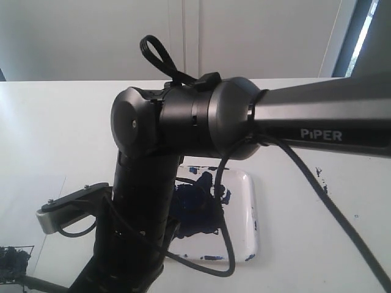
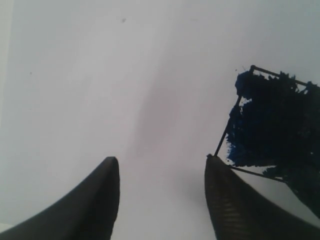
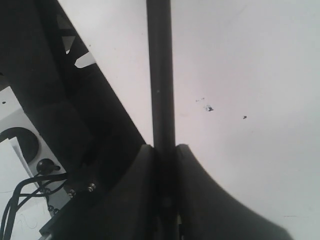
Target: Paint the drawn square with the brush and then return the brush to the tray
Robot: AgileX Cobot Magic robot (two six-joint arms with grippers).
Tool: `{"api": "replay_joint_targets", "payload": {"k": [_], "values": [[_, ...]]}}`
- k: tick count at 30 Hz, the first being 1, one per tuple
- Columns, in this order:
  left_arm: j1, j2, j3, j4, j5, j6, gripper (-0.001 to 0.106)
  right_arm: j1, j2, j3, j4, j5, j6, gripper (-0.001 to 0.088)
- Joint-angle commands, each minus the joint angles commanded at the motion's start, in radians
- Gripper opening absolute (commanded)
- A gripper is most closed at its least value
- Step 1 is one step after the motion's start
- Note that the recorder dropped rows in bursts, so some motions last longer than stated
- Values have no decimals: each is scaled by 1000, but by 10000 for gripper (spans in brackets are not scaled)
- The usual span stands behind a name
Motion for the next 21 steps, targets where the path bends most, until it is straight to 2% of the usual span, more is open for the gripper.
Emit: {"api": "replay_joint_targets", "payload": {"k": [21], "values": [[0,0,0,-9,-2,11,564,0,4,16,1,0,4,0]]}}
